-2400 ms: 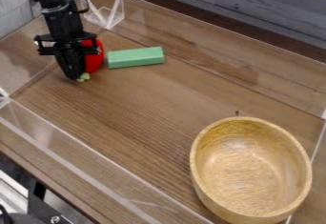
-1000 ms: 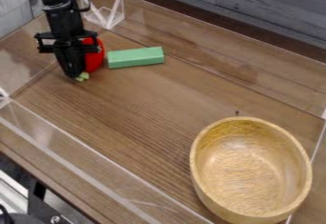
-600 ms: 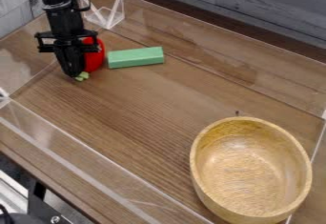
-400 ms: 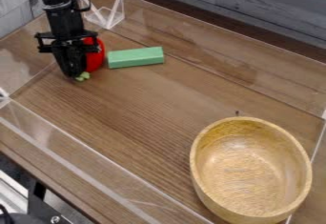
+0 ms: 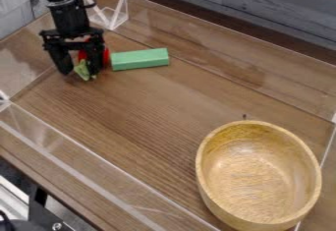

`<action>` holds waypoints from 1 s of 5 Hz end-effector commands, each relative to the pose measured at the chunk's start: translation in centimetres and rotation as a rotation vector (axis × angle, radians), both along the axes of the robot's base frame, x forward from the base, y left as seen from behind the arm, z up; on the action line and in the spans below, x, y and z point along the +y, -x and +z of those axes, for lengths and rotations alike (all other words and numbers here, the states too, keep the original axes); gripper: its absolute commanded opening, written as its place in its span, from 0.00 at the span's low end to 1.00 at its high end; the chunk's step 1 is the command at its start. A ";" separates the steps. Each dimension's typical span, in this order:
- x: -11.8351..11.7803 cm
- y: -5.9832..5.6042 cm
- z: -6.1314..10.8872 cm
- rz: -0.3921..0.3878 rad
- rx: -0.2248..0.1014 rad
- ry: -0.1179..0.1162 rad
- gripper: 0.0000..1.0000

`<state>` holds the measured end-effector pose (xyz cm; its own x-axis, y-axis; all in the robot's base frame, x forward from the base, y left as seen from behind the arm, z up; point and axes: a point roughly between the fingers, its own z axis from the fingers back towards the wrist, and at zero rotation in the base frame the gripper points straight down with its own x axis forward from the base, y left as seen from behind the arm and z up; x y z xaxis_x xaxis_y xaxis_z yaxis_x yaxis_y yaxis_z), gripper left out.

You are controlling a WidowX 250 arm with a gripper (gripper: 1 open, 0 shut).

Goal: Move the red object to the left side of the table

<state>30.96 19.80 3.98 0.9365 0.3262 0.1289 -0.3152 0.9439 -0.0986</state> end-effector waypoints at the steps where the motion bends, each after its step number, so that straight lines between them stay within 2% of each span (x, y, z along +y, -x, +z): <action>1: -0.2 -1.6 5.6 -0.034 -0.118 -0.041 1.00; 2: -1.0 -2.0 8.5 -0.055 -0.160 -0.031 1.00; 3: -2.1 -2.6 10.6 -0.095 -0.192 -0.024 1.00; 4: -4.0 -3.1 11.2 -0.145 -0.191 -0.004 1.00; 5: -3.5 -3.3 10.3 -0.144 -0.182 -0.012 1.00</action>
<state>33.71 15.83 11.34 0.9541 0.2032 0.2200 -0.1690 0.9718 -0.1647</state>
